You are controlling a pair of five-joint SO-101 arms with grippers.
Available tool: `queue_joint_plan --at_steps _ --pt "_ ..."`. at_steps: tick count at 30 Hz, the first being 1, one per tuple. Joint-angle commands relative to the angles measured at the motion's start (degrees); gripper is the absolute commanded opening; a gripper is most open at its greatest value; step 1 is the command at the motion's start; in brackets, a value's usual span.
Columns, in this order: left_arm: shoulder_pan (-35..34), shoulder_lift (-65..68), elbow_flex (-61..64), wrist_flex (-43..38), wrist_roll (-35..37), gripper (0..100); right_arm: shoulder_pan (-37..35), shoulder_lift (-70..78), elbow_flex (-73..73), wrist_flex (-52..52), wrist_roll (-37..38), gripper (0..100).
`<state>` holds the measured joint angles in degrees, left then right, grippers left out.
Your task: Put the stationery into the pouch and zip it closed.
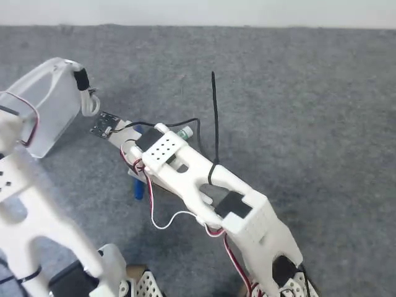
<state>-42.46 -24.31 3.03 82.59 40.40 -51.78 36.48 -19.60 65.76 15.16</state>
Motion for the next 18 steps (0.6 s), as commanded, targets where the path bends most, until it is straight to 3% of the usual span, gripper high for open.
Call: queue_joint_plan --at_steps 1,13,18 --pt "-0.26 -0.79 -4.09 -0.97 0.7 1 1.19 0.13 -6.07 2.86 0.7 13.9" --pt "-0.26 -0.79 -4.09 -0.53 0.62 1 1.98 7.08 -13.98 8.84 0.7 13.9" --pt "-0.26 -0.79 -3.91 -0.53 0.53 1 2.33 9.45 -15.82 9.71 0.7 5.9"
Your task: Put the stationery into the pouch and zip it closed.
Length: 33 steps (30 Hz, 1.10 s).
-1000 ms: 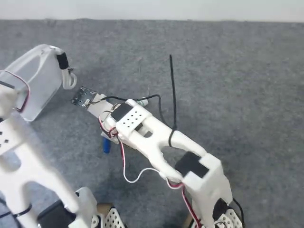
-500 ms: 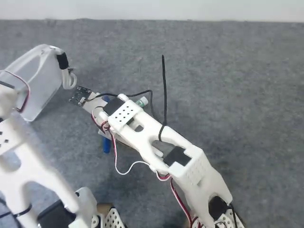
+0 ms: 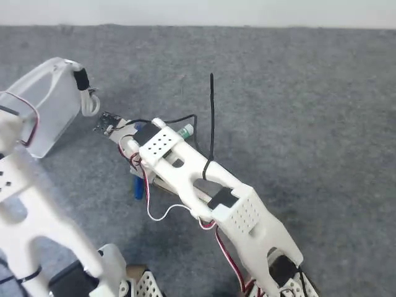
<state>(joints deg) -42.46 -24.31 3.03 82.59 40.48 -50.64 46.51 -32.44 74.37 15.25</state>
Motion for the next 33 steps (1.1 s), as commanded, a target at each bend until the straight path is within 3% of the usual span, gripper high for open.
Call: queue_joint_plan --at_steps 1,33 --pt "-0.26 -0.79 -3.91 -0.53 0.44 1 1.1 -0.57 -3.08 1.1 0.62 4.7" --pt "0.18 -0.79 -4.0 0.26 0.53 1 2.77 -7.96 -3.08 11.91 0.09 0.6"
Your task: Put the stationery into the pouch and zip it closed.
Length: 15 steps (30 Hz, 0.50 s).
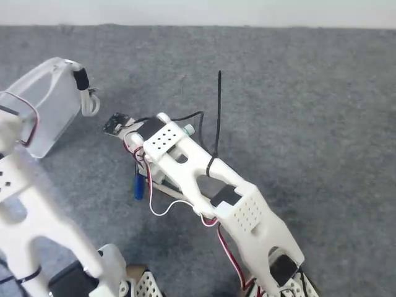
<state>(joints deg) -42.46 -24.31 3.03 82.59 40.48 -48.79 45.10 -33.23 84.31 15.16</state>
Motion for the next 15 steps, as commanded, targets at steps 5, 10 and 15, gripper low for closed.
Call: queue_joint_plan --at_steps 5,10,15 --pt "2.64 -0.79 -5.32 1.32 0.53 1 0.92 -7.43 -2.02 3.3 0.18 0.6" --pt "5.45 -0.53 -8.22 4.13 0.44 1 1.1 -8.66 -2.2 4.53 -0.53 0.6" --pt "7.65 -0.79 -10.15 4.48 0.44 1 1.98 -10.07 -2.2 5.85 -2.9 0.6"
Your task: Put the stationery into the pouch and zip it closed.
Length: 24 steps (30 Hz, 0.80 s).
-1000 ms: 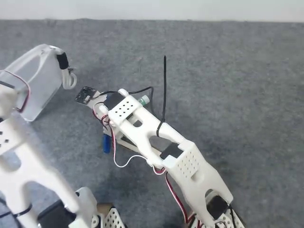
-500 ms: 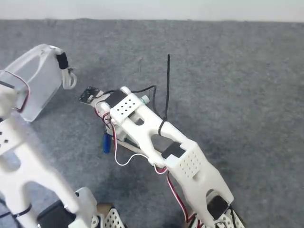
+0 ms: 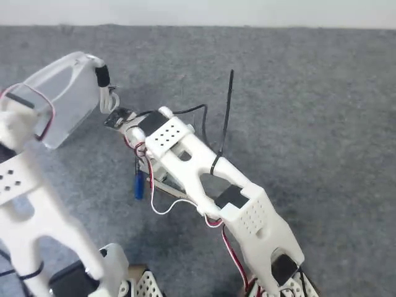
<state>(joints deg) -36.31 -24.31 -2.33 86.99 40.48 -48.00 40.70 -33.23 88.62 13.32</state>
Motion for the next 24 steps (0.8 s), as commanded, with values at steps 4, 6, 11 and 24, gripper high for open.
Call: queue_joint_plan --at_steps 4,6,11,24 --pt "2.64 -0.7 -5.32 0.09 0.44 1 1.54 -7.69 -2.2 4.09 -1.05 0.6" --pt "2.64 -0.44 -5.32 0.62 0.35 1 1.8 -9.19 -2.2 5.14 -1.05 0.6" --pt "2.64 -0.44 -5.23 0.88 0.35 1 1.98 -13.05 -2.02 10.15 -1.05 0.6" --pt "2.73 -0.79 -4.18 1.58 -1.67 1 2.77 -25.36 3.34 13.05 -1.14 0.6"
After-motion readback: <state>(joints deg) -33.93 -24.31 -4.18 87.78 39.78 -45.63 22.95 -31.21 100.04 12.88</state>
